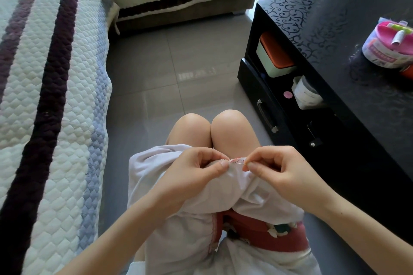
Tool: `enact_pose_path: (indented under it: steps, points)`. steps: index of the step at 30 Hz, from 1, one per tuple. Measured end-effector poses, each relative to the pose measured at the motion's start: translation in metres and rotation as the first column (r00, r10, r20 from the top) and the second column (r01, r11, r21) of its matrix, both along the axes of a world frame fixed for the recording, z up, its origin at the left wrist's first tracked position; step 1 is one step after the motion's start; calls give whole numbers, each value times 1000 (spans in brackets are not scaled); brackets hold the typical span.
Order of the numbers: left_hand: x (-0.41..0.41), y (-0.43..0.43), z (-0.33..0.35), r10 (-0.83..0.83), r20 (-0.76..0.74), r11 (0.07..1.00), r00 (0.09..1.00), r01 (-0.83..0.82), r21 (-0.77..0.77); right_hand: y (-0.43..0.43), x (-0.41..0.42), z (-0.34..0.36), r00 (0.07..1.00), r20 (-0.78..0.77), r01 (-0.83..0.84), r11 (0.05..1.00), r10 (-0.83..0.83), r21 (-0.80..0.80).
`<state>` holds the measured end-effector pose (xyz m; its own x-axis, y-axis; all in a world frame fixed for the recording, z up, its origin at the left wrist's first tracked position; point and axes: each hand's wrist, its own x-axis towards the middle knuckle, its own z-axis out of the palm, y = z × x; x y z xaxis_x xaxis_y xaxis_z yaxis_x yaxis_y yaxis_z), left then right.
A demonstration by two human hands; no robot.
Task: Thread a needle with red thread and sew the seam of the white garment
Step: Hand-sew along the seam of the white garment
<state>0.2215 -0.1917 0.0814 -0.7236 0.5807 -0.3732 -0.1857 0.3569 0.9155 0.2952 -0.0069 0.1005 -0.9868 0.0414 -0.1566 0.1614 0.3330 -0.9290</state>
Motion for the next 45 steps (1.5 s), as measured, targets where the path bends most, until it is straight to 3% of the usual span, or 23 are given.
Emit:
enact_pose_path:
  steps: [14, 23, 33, 35, 37, 38, 41, 45]
  points:
    - [-1, -2, 0, -38, 115, 994, 993, 25, 108, -5, -4, -4, 999, 54, 2, 981, 8, -194]
    - [-2, -1, 4, 8, 162, 983, 987, -38, 182, 3, 2, -13, 1000, 1, -23, 995, 23, -100]
    - [3, 6, 3, 5, 178, 981, 984, -39, 191, -14, 0, -9, 998, -47, 43, 984, -51, -171]
    - [2, 5, 4, 24, 157, 984, 987, -51, 171, -10, 1, -9, 991, -118, 60, 998, -57, 19]
    - [1, 4, 5, 18, 117, 987, 993, -36, 154, -7, 2, -6, 955, -295, 134, 934, -33, 330]
    - [1, 4, 6, 3, 97, 988, 995, -18, 153, -7, 1, -4, 926, -377, 161, 897, 7, 412]
    - [2, 6, 13, -35, 52, 987, 998, 27, 161, -13, -7, -8, 852, -511, 179, 850, 118, 496]
    - [2, 5, 15, -21, 11, 982, 1000, 18, 190, -15, -17, -12, 799, -565, 128, 860, 205, 493]
